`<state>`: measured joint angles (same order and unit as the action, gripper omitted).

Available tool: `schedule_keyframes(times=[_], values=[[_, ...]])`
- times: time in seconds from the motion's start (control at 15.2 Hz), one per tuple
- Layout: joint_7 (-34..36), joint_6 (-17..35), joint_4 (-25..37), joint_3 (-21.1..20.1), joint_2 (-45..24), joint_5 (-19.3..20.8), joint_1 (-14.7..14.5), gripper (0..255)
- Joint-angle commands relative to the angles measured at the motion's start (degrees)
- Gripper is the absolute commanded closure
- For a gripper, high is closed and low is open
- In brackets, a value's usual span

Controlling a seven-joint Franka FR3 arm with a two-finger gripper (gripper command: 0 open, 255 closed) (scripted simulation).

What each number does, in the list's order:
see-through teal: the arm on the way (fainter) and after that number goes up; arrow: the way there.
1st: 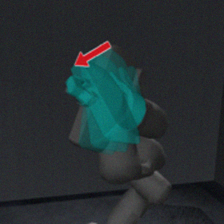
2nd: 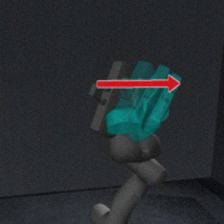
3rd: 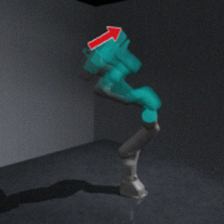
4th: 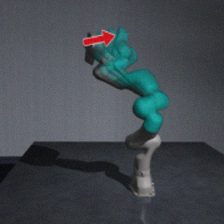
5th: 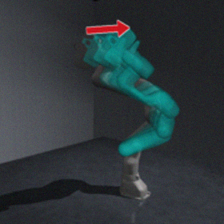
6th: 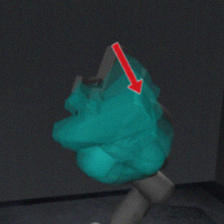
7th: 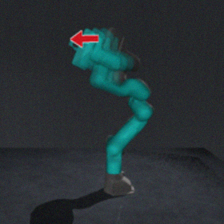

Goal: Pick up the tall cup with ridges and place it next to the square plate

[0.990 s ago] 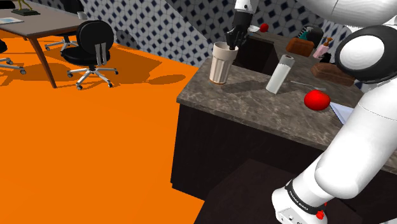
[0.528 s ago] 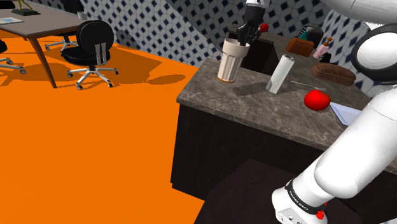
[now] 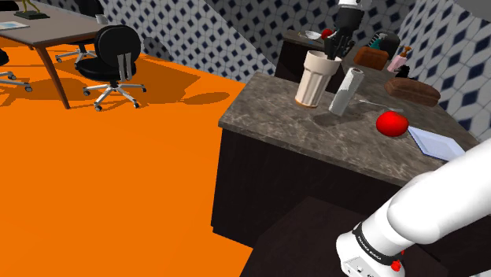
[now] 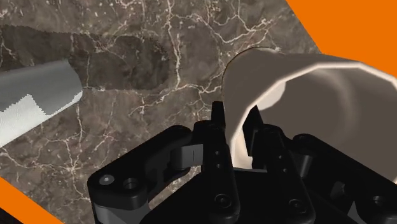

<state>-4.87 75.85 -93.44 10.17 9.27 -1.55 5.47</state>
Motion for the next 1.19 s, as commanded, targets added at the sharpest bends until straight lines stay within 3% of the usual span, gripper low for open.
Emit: schedule_keyframes(times=[0.0, 0.53, 1.12], values=[[-1.73, -0.52, -2.66, 0.9, 3.24, 0.96, 0.79, 255], [-8.15, -4.56, -9.61, 4.51, 14.47, 5.46, 3.73, 255], [-17.12, -10.68, -11.89, 9.7, 23.81, 12.03, 7.01, 255]])
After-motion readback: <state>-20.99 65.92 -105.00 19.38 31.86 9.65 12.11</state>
